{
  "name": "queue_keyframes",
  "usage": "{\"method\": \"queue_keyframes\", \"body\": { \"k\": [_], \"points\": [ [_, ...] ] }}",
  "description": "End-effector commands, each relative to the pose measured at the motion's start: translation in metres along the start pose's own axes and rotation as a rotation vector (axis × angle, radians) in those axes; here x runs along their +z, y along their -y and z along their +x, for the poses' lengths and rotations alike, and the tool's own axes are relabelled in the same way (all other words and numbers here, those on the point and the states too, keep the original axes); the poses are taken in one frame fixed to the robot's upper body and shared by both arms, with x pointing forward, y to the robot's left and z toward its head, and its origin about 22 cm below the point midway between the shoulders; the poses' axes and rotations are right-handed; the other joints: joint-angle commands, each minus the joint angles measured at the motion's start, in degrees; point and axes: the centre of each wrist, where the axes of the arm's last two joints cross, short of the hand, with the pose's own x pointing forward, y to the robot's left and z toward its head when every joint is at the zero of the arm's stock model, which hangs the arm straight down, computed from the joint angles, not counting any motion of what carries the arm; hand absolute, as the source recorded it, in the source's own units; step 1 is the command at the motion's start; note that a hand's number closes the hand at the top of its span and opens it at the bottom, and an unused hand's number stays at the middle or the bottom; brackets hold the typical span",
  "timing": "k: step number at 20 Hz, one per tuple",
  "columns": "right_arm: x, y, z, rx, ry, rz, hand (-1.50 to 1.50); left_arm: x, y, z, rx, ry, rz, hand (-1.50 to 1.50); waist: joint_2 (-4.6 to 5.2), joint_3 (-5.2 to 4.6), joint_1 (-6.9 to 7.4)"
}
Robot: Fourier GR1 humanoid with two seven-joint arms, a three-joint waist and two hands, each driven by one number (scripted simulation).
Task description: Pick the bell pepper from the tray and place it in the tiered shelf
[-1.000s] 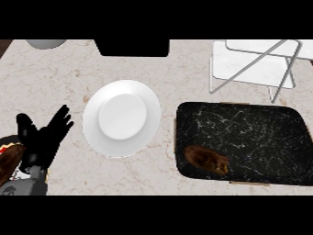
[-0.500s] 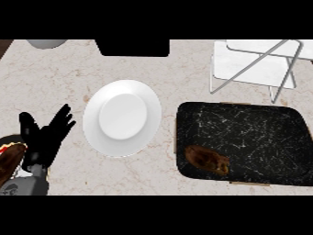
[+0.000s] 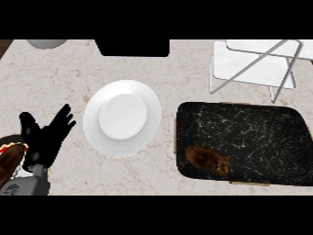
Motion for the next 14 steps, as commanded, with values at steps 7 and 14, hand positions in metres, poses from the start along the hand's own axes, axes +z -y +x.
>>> {"method": "queue_keyframes", "body": {
  "k": [7, 14],
  "points": [
    [-0.006, 0.012, -0.008, -0.156, -0.100, -0.074, -1.50, -0.003, 0.012, -0.003, 0.015, -0.034, -0.018, 0.00, 0.21, -0.24, -0.10],
    [-0.008, 0.012, -0.017, -0.453, -0.098, -0.127, -1.50, -0.009, 0.006, -0.002, 0.012, -0.026, -0.004, 0.00, 0.38, -0.24, -0.50]
  ]
}}
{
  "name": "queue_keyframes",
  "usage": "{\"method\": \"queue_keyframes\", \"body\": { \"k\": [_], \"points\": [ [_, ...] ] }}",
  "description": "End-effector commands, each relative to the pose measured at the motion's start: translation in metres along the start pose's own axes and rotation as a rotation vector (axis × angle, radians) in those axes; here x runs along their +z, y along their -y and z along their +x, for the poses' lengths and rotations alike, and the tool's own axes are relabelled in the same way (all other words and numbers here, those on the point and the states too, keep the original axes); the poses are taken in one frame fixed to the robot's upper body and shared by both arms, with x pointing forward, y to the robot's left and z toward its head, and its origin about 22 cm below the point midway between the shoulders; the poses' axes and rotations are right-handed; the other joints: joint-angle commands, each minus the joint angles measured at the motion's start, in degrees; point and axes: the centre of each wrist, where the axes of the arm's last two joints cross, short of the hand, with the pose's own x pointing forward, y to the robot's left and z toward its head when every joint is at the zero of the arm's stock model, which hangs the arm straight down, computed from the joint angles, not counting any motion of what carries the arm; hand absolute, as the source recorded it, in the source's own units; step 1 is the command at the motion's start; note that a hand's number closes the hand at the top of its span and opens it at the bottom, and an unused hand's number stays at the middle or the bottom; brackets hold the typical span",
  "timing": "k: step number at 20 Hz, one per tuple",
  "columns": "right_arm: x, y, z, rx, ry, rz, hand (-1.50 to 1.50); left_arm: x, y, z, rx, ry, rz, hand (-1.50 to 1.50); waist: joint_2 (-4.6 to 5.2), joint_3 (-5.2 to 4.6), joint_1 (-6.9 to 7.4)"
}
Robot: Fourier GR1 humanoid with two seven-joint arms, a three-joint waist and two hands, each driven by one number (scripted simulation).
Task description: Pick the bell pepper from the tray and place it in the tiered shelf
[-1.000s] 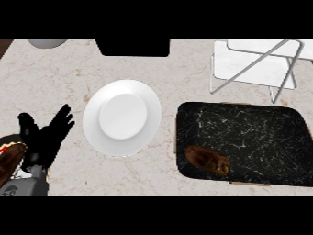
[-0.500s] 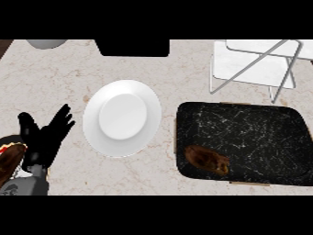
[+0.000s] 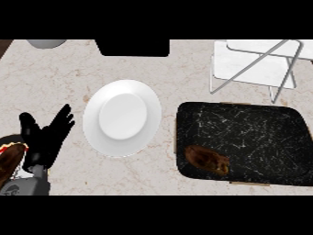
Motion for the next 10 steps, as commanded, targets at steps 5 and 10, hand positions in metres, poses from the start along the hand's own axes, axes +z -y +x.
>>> {"method": "queue_keyframes", "body": {
  "k": [5, 10],
  "points": [
    [-0.002, 0.010, 0.009, -0.322, -0.053, -0.048, -1.50, 0.003, -0.010, -0.012, 0.012, -0.057, 0.009, 0.00, -0.12, -0.20, -0.32],
    [-0.003, 0.052, 0.004, -0.403, -0.070, -0.218, -1.50, 0.002, -0.013, -0.019, -0.005, -0.059, 0.007, 0.00, -0.08, -0.23, -0.68]
  ]
}}
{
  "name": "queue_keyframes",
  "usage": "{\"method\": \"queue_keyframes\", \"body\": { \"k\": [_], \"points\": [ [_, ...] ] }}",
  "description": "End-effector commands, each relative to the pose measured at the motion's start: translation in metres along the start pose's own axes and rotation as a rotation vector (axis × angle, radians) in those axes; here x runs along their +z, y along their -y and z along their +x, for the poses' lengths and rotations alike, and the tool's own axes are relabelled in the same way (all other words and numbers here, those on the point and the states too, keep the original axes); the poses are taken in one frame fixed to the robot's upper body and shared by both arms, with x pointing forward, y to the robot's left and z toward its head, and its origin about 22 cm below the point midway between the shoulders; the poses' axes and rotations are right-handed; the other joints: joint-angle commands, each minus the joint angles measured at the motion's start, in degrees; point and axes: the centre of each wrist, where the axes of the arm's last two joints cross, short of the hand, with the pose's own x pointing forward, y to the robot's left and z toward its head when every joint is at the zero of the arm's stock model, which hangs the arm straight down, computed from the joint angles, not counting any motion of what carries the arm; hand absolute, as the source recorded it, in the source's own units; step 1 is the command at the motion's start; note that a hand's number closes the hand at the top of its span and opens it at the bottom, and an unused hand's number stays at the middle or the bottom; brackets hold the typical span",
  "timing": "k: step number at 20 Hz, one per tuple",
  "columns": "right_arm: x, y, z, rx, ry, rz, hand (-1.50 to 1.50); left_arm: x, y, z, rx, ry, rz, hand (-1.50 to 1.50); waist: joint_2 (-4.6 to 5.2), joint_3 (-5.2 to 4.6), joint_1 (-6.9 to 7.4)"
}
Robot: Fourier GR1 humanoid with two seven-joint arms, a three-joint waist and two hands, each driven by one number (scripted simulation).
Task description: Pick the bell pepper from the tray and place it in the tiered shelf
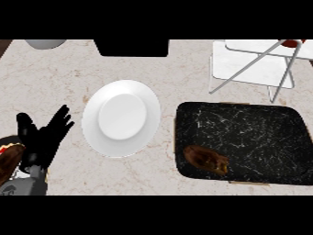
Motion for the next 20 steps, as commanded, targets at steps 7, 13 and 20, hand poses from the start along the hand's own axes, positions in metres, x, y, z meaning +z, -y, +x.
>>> {"method": "queue_keyframes", "body": {
  "k": [7, 13, 20],
  "points": [
    [-0.007, 0.094, 0.010, -0.071, -0.049, -0.351, -1.50, 0.009, 0.011, -0.019, 0.001, -0.035, 0.016, 0.00, -0.01, -0.17, -0.47],
    [-0.001, 0.159, -0.018, -0.149, -0.103, -0.385, -1.50, 0.003, -0.001, -0.001, 0.011, -0.057, 0.024, 0.00, -0.01, -0.15, -0.80],
    [0.018, 0.234, -0.032, -0.159, -0.082, -0.330, -1.50, 0.002, -0.007, 0.000, 0.002, -0.047, 0.021, 0.00, -0.10, -0.16, -1.09]
  ]
}}
